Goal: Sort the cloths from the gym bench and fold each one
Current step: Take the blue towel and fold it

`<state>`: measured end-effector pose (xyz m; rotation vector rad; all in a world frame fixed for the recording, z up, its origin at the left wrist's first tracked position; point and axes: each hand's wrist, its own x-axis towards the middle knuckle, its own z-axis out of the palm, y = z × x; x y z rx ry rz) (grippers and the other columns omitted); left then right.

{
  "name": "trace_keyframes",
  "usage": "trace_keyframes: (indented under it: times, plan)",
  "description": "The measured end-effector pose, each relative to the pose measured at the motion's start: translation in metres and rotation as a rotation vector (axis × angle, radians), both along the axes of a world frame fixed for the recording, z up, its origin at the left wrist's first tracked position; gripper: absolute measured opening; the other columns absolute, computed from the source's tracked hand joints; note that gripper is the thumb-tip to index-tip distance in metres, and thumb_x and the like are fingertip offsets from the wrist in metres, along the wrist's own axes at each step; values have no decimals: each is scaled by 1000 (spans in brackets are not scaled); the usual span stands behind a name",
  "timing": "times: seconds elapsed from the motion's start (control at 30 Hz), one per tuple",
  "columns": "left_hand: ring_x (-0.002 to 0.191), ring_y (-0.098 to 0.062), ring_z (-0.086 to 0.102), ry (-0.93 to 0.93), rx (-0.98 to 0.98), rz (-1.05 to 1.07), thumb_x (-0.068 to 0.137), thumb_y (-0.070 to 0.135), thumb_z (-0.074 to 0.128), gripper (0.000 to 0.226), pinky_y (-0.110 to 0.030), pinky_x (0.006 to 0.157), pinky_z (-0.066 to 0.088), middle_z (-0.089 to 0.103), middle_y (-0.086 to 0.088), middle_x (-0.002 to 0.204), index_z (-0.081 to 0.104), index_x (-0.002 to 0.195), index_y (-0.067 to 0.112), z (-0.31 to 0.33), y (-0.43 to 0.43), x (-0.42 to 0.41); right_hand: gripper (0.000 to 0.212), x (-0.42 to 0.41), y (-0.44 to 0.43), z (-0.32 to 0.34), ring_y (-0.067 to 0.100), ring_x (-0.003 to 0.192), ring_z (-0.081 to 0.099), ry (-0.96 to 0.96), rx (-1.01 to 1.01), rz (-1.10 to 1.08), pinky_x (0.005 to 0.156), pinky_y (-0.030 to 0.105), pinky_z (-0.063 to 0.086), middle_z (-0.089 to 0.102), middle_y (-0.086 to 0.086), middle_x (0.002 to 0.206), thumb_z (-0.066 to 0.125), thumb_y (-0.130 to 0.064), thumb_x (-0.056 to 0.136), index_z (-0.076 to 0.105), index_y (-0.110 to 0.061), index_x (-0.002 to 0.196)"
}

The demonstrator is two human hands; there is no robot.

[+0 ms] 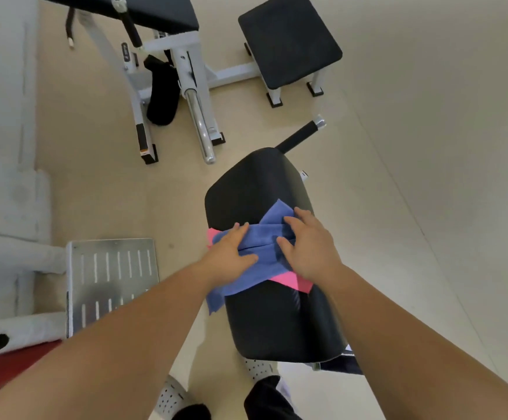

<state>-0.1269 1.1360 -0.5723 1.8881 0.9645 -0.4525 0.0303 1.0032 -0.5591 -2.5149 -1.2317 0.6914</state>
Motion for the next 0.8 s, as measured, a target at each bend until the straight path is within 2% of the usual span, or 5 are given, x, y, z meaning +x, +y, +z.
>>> trace_keyframes:
  times: [0.1,0.43,0.57,0.67,0.8]
  plan:
    - [140,-25,44,21,6,-33,101,29,56,68,-32,113,37,36,0,161,21,160,29,-7,-2,11,39,5,3,-6,26,124,54,-4,35,-33,105,37,45,47,6,147,53,-29,97,61,-11,130]
    - [126,-23,55,-6,-60,-90,102,27,53,67,-30,110,42,49,-5,150,20,160,26,-8,-15,21,36,10,-2,-9,22,112,56,48,-50,37,98,41,48,55,2,131,54,-38,94,64,-19,123]
    - [136,-19,49,-152,-68,75,97,35,61,76,-41,115,41,46,2,153,18,160,34,7,-21,12,31,0,-12,19,11,100,57,167,210,-11,83,6,38,60,-3,122,67,-17,88,70,-15,119]
    - [137,-5,42,-284,-64,218,99,30,63,77,-22,110,37,42,13,152,17,161,32,44,-31,4,22,-17,-19,58,0,93,57,223,430,-75,82,-1,38,65,-10,107,69,-5,86,77,-14,105]
    - [108,14,59,-386,-167,224,99,31,64,56,-5,81,46,58,29,122,39,148,34,107,-40,-11,16,-43,-28,105,6,84,66,402,465,-112,78,13,53,70,-10,90,67,-10,89,78,-21,93]
